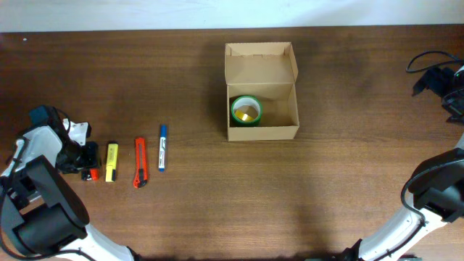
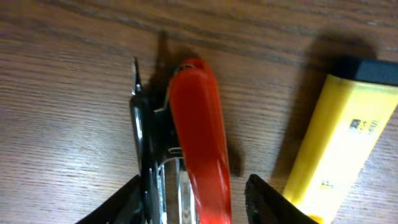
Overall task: Pack container
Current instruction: 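Grasp the orange utility knife with the left gripper, then lift the orange knife and carry it over the box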
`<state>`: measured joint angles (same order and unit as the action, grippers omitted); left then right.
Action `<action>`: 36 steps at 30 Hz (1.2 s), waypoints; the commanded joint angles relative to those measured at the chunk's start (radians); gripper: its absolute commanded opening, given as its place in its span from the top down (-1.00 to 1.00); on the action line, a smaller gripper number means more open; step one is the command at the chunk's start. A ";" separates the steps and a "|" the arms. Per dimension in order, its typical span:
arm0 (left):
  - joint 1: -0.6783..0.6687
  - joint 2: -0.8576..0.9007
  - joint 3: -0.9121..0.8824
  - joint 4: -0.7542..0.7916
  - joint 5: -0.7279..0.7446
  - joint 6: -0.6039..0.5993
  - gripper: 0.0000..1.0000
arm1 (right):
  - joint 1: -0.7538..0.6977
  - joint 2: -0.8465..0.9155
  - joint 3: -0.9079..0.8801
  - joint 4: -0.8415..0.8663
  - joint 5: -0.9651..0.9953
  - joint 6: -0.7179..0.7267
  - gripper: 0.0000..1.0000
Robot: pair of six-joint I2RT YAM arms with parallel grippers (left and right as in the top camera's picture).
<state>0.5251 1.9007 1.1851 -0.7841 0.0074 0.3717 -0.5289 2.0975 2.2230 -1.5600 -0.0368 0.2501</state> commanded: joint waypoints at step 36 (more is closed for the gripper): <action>-0.306 0.097 1.007 -0.484 0.080 0.163 0.97 | -0.002 -0.010 -0.006 -0.013 -0.013 -0.006 -0.99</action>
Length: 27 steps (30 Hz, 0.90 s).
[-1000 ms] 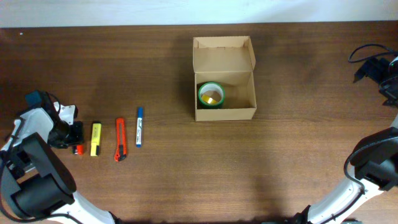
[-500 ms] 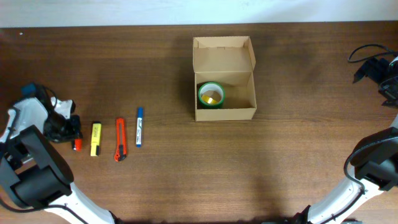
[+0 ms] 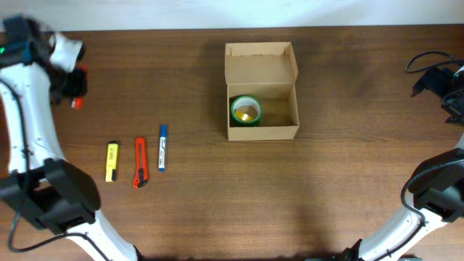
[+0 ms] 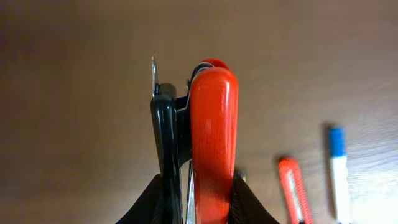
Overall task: Pack container
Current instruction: 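Lift the orange knife and carry it over the box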
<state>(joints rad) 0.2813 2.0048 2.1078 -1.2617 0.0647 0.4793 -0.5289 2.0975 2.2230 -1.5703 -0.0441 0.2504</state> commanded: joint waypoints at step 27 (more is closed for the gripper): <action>-0.744 0.139 0.194 0.274 0.214 -0.201 0.97 | -0.002 -0.010 -0.006 -0.032 -0.017 -0.007 -0.98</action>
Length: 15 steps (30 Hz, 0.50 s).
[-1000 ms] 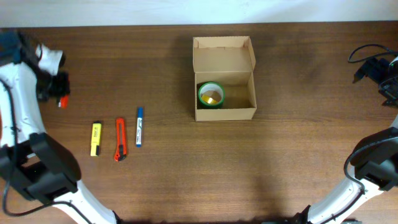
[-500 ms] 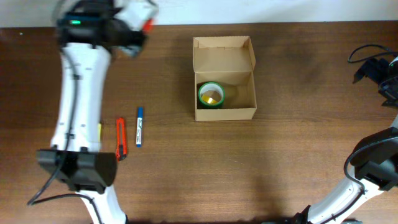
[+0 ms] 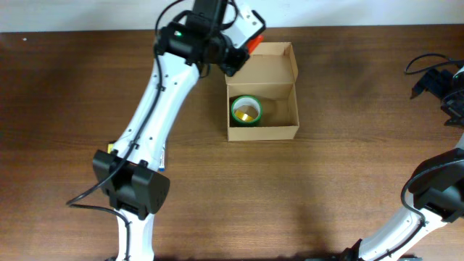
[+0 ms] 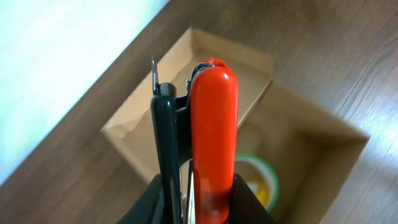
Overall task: Pack container
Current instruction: 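Lift the orange knife and carry it over the box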
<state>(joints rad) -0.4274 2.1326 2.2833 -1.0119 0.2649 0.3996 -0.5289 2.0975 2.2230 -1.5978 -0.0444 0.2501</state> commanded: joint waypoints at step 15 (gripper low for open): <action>-0.205 0.045 0.019 -0.032 -0.291 -0.733 0.97 | -0.001 -0.010 -0.006 -0.011 -0.027 -0.006 -0.99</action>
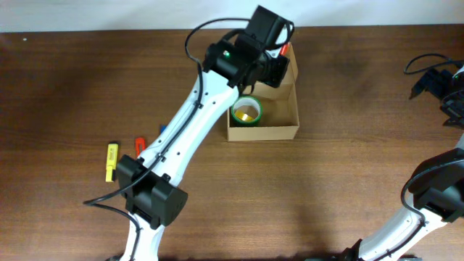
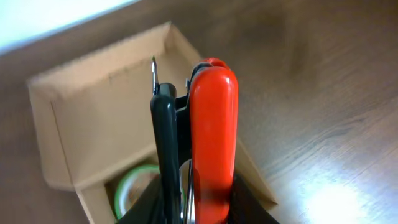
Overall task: Pack container
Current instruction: 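Lift the orange knife and carry it over the box, then lower the knife into the box beside the tape and open gripper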
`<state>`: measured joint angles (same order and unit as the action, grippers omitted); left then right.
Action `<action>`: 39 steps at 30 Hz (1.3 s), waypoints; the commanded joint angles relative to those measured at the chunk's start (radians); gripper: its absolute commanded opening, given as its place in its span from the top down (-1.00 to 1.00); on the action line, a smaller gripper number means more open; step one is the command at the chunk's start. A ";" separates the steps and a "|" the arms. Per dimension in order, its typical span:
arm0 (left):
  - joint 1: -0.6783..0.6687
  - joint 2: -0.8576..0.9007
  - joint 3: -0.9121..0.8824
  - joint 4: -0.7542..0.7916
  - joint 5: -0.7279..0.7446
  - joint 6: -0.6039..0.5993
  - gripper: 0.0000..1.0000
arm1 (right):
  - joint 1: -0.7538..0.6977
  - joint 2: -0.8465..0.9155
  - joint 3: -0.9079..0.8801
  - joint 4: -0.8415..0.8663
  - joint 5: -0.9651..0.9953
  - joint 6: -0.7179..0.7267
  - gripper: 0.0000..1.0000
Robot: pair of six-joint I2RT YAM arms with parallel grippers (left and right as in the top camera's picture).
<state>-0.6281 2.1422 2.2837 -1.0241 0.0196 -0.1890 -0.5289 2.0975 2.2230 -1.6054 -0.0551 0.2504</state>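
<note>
My left gripper [image 1: 272,64] is shut on a red and black stapler [image 2: 211,124], whose red tip [image 1: 284,49] shows over the open cardboard box [image 1: 262,133]. In the left wrist view the stapler hangs above the box's inner wall [image 2: 106,118], with my left gripper [image 2: 196,208] at the bottom edge. A green tape roll [image 1: 246,110] lies in the box's left half; it also appears below the stapler [image 2: 134,186]. My right gripper [image 1: 437,78] sits at the far right edge, too small to tell its state.
A yellow highlighter [image 1: 111,161] lies at the left of the table. A red cutter [image 1: 139,143] and a blue marker [image 1: 160,130] are mostly hidden under my left arm. The box's lid flap [image 1: 290,61] stands open at the back.
My left gripper moved right with the stapler, from the box's back left corner to over the flap and the box's right half. The right arm stayed put.
My left gripper stood open around the stapler beside the yellow highlighter. Then it held the stapler lifted at the table's far left corner. Later it was at the box's back left corner, and now it is over the box.
</note>
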 commanded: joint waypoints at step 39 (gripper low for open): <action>-0.072 0.161 0.018 -0.084 -0.034 -0.426 0.97 | 0.000 -0.010 -0.006 -0.012 -0.024 -0.006 -0.99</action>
<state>-0.6914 2.2936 2.2852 -1.1168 -0.0120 -0.5922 -0.5289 2.0975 2.2230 -1.6157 -0.0635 0.2501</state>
